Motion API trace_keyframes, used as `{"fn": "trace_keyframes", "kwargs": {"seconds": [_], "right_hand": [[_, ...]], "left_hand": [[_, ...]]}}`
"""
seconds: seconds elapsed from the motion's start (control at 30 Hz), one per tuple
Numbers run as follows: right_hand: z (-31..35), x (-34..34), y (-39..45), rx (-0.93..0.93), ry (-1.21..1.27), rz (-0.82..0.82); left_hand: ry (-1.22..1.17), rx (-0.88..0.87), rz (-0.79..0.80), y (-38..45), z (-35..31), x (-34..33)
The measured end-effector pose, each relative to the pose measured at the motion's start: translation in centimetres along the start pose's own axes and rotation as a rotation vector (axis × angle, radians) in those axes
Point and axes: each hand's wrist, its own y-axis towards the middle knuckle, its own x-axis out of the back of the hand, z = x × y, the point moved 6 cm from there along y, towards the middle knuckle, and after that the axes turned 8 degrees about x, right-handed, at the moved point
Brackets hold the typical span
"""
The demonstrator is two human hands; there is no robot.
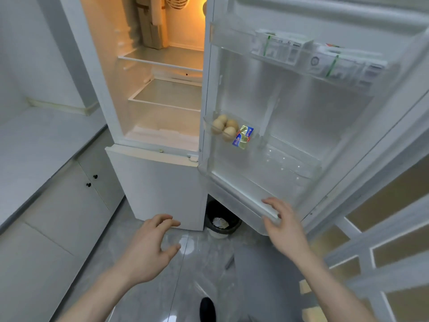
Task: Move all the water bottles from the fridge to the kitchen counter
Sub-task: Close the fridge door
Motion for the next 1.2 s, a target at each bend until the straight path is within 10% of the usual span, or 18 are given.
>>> {"fn": "trace_keyframes", "kwargs": {"seconds": [0.53,0.73,1.2], "right_hand": [[7.4,15.3,-8.2,0.327,0.068,-0.848],[5.6,14.0,-5.8,0.069,0.438,-0.491],[11.7,8.2,-7.2,0.370,0.693,-0.112]], "left_hand": [[-0.035,-0.090,-0.163,-8.4,-7.8,4.7],[-0.045,-0.062,-0.253,-9.7,-11.4,5.7],[-0.192,0.051,-0.352,-12.8,-14.7,4.1]]}}
